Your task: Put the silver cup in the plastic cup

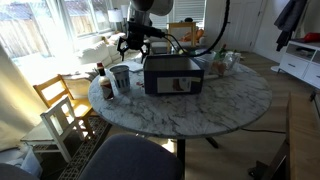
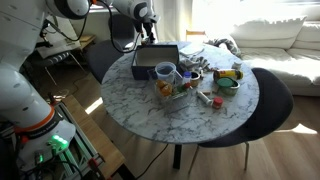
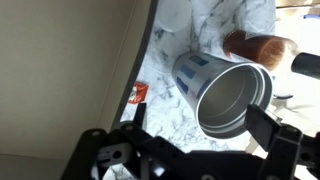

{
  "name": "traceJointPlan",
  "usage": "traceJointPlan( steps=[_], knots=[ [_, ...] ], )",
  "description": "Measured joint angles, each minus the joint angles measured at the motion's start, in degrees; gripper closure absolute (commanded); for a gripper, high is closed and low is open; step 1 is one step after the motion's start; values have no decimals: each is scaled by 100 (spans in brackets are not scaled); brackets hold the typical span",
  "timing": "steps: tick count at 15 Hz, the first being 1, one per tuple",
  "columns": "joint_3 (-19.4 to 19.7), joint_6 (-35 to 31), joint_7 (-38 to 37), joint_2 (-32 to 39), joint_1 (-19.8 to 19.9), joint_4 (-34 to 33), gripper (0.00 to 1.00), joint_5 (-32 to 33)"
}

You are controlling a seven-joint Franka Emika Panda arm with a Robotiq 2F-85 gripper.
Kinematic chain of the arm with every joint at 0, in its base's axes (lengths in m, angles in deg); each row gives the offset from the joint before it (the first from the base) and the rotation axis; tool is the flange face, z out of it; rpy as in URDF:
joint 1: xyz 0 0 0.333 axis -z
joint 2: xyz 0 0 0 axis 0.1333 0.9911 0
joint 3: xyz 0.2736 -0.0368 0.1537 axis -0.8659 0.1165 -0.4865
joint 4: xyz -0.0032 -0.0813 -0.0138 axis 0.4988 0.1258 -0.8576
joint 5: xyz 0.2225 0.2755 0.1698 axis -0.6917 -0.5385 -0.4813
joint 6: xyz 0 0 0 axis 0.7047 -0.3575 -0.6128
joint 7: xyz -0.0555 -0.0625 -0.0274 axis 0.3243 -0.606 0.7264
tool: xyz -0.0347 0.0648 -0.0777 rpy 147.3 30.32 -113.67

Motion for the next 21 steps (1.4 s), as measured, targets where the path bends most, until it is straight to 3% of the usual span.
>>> traceJointPlan(
  steps=[5,6,7,16,17,21],
  knots=[
    [24,-129,-154,482,-91,-601,0,0],
    [32,-130,-178,569,-112,-698,25,0],
    [41,-131,-194,652,-133,-783,27,0],
    [144,-126,-329,990,-233,-1072,95,5],
    [156,-123,-373,977,-242,-1073,100,5],
    [242,-63,-596,794,-264,-1058,99,13]
  ],
)
